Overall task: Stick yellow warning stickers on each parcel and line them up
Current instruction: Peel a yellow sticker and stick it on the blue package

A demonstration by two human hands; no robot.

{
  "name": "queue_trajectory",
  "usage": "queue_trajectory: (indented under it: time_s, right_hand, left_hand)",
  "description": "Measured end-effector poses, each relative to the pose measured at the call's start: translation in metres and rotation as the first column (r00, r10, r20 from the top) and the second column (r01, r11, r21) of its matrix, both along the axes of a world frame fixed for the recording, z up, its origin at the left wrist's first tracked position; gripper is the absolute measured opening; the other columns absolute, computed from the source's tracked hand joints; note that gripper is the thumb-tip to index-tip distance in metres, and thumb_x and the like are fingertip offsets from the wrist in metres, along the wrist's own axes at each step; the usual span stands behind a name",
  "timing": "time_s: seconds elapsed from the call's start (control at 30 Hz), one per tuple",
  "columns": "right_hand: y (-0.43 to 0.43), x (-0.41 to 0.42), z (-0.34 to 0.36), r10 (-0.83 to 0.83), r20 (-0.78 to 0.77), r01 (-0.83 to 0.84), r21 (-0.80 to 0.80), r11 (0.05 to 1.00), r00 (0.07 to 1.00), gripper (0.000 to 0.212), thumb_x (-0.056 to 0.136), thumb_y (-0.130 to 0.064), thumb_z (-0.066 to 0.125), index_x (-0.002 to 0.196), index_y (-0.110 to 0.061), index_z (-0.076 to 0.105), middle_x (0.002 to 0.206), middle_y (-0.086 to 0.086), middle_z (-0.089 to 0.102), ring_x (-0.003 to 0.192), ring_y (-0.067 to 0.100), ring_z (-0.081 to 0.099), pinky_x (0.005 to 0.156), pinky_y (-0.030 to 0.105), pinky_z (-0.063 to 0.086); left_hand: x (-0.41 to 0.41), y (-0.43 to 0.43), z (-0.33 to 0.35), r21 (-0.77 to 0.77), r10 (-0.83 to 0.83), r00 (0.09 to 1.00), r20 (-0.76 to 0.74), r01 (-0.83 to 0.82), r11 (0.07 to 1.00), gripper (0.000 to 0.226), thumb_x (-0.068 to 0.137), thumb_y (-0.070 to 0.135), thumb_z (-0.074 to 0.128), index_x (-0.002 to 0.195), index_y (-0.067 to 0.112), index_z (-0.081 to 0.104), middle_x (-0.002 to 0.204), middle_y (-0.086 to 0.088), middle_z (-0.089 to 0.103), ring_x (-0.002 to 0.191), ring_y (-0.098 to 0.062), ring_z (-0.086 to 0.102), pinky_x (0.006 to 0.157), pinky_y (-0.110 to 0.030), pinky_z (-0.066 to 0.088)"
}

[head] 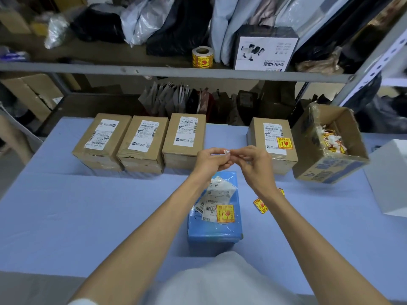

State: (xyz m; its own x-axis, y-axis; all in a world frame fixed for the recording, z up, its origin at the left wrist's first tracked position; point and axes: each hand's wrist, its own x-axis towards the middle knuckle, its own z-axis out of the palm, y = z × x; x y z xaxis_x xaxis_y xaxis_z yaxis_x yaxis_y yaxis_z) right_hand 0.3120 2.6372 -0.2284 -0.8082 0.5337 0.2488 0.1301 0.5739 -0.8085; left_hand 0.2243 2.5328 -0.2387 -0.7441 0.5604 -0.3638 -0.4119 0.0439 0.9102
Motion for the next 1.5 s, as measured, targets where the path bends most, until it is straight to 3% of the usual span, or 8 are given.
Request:
queue_trajectory:
  time_s: [0.13, 0.37, 0.5, 0.87, 1.0, 1.27, 1.4, 1.5]
  right_hand:
    - [0.008, 0.004, 0.003, -0.052, -0.047, 0.043, -0.183, 0.982, 0.998, 0.012, 0.080, -0.014, 0.075, 0.091, -0.007, 0.076, 0.077, -0.002, 0.072, 0.069, 0.000, 0.067, 0.064, 0.010, 0.049]
    - [0.017, -0.005, -0.008, -0.169, -0.026, 0.151, -0.335, 0.930, 0.985, 0.019, 0.093, -0.015, 0.059, 0.085, 0.001, 0.065, 0.069, 0.005, 0.061, 0.059, 0.007, 0.053, 0.056, 0.020, 0.043]
    - [0.014, -0.009, -0.013, -0.206, -0.026, 0.182, -0.373, 0.910, 0.978, 0.020, 0.092, -0.016, 0.061, 0.089, 0.004, 0.064, 0.073, 0.009, 0.064, 0.062, 0.011, 0.057, 0.057, 0.019, 0.046]
    - [0.009, 0.005, 0.007, -0.081, 0.005, 0.081, -0.063, 0.995, 0.997, 0.009, 0.085, -0.012, 0.070, 0.092, -0.008, 0.074, 0.074, -0.010, 0.067, 0.070, -0.005, 0.064, 0.066, 0.009, 0.051]
    - [0.010, 0.009, 0.001, -0.199, -0.040, 0.201, 0.048, 0.978, 0.979, 0.008, 0.086, -0.014, 0.067, 0.086, -0.007, 0.070, 0.074, -0.002, 0.068, 0.067, 0.003, 0.062, 0.062, 0.013, 0.051]
    - [0.013, 0.014, 0.006, -0.338, -0.082, 0.329, -0.098, 0.939, 0.938, 0.014, 0.088, -0.011, 0.065, 0.096, -0.010, 0.075, 0.082, -0.003, 0.071, 0.074, -0.006, 0.062, 0.066, 0.005, 0.046]
    - [0.026, 0.025, 0.014, -0.333, -0.113, 0.309, -0.188, 0.932, 0.936, 0.011, 0.084, -0.009, 0.069, 0.093, -0.006, 0.075, 0.083, 0.001, 0.072, 0.076, 0.003, 0.066, 0.069, 0.015, 0.052]
    - [0.035, 0.032, 0.014, -0.336, -0.108, 0.315, -0.175, 0.933, 0.936, 0.011, 0.085, -0.013, 0.070, 0.093, -0.006, 0.075, 0.082, 0.001, 0.072, 0.076, 0.011, 0.068, 0.069, 0.027, 0.057]
  left_hand:
    - [0.001, 0.004, 0.006, -0.057, -0.073, 0.995, -0.073, 0.069, 0.996, 0.005, 0.087, 0.011, 0.068, 0.091, 0.009, 0.070, 0.075, -0.004, 0.068, 0.064, -0.007, 0.063, 0.064, -0.017, 0.054]
    - [0.004, 0.013, 0.015, -0.016, -0.157, 0.967, -0.198, 0.157, 0.987, 0.019, 0.086, 0.006, 0.068, 0.103, 0.001, 0.070, 0.088, -0.011, 0.071, 0.079, -0.014, 0.068, 0.081, -0.028, 0.058]
    - [0.003, 0.017, 0.009, -0.127, -0.101, 0.932, -0.349, 0.060, 0.990, 0.013, 0.086, 0.011, 0.069, 0.097, 0.005, 0.073, 0.083, -0.011, 0.074, 0.078, -0.018, 0.071, 0.082, -0.037, 0.059]
    - [0.000, 0.019, 0.015, -0.234, -0.057, 0.893, -0.446, -0.055, 0.971, 0.008, 0.078, 0.012, 0.075, 0.085, 0.009, 0.076, 0.071, -0.006, 0.073, 0.068, -0.021, 0.072, 0.072, -0.042, 0.061]
    - [0.007, 0.022, 0.021, -0.193, -0.140, 0.900, -0.414, 0.064, 0.979, 0.008, 0.079, 0.013, 0.075, 0.087, 0.009, 0.076, 0.076, -0.006, 0.074, 0.072, -0.019, 0.072, 0.076, -0.037, 0.061]
    - [0.009, 0.030, 0.022, -0.114, -0.277, 0.891, -0.359, 0.252, 0.961, 0.027, 0.086, -0.002, 0.058, 0.105, 0.011, 0.073, 0.098, -0.003, 0.074, 0.097, -0.012, 0.068, 0.092, -0.026, 0.052]
    - [0.018, 0.042, 0.029, -0.104, -0.265, 0.900, -0.345, 0.244, 0.964, 0.046, 0.084, -0.016, 0.038, 0.102, 0.008, 0.073, 0.098, -0.004, 0.070, 0.086, 0.001, 0.064, 0.079, -0.007, 0.047]
    - [0.021, 0.057, 0.030, -0.104, -0.243, 0.893, -0.378, 0.220, 0.970, 0.043, 0.086, -0.017, 0.037, 0.089, 0.008, 0.072, 0.098, -0.007, 0.069, 0.090, -0.005, 0.063, 0.069, -0.001, 0.045]
